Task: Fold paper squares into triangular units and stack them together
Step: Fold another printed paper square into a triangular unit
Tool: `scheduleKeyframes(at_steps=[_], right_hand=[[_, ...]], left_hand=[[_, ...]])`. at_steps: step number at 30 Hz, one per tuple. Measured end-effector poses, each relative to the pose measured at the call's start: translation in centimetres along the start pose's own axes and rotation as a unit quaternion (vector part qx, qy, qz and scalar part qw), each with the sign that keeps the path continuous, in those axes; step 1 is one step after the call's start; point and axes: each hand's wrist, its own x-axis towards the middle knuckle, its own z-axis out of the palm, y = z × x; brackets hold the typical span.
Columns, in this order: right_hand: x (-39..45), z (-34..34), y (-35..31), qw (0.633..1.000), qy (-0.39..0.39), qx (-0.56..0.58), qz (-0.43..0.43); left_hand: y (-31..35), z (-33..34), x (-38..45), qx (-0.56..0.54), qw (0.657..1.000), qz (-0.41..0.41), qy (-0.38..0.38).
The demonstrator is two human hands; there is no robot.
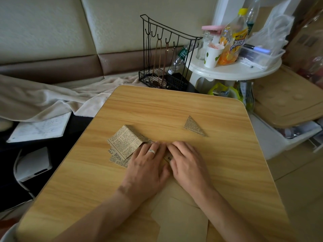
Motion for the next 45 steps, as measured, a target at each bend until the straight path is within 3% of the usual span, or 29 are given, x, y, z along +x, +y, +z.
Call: scheduleKeyframes(at_steps=[22,29,34,45], right_hand=[[-0.8,-1.1,-0.4,0.98,0.001,-0.135,0.143],[-0.7,-0.8,-0.1,0.987,0.03,-0.106,0.113],[-0.9,-0.2,0.3,0.989,0.069,-0.072,0.111],[-1.2,-0.9,1.7,0.998,0.062,0.024,0.023]], left_hand=[[0.7,0.0,-0.5,0.065,0.997,-0.042,-0.008],[0.4,0.3,-0.6,0.03,0.999,-0.03,0.006],[-0.1,0.9,-0.5,-0.062,0.995,0.074,-0.005],[-0.4,0.7,0.0,-0.058,0.994,0.085,-0.04]])
